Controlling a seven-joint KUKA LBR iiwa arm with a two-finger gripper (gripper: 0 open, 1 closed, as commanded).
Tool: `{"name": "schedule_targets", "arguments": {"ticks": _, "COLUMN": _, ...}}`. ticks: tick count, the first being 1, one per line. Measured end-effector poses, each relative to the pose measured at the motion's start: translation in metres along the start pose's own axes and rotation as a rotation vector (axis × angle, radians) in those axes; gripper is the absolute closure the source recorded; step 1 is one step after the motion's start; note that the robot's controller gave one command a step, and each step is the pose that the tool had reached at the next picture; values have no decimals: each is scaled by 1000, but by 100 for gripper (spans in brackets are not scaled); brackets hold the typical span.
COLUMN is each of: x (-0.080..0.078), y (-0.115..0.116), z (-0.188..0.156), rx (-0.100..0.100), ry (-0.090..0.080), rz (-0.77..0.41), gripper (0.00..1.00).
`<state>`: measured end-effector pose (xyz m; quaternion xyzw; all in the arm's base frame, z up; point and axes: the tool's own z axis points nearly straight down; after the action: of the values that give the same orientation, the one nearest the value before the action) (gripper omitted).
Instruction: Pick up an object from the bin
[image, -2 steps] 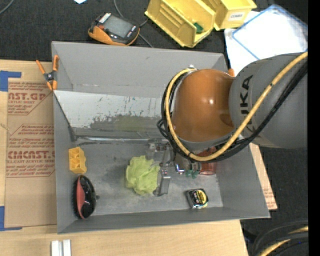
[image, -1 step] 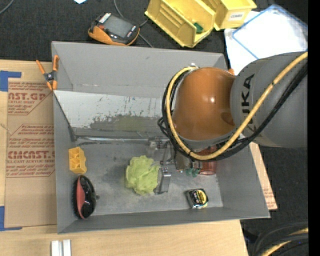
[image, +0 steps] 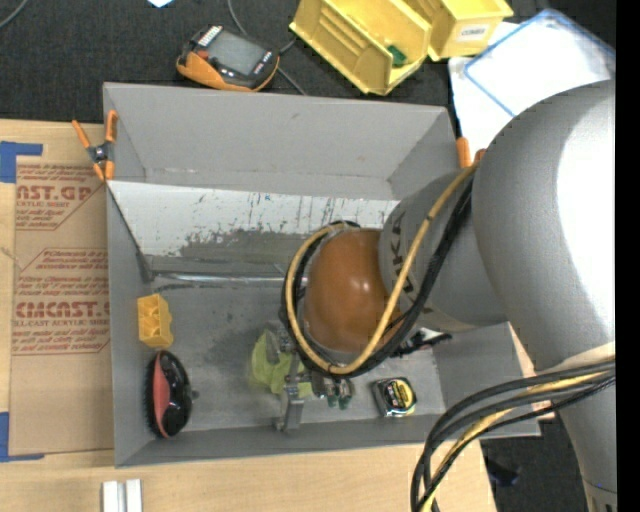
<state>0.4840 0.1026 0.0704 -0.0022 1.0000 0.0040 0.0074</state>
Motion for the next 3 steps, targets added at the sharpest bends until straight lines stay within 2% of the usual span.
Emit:
{"name": "schedule_targets", "arguments": {"ticks": 1, "x": 0, "y": 20, "z": -80, "rx": 3, "ry": 1, "rz": 84, "gripper": 0}}
{"name": "schedule_targets", "arguments": {"ticks": 2, "x": -8, "y": 18, "z": -34, "rx": 3, "ry": 12, "rz": 180, "gripper": 0}}
{"name": "schedule_targets", "arguments": {"ticks": 3, "x": -11, "y": -20, "z": 0, "rx": 3, "ry": -2, "rz": 18, "gripper": 0}}
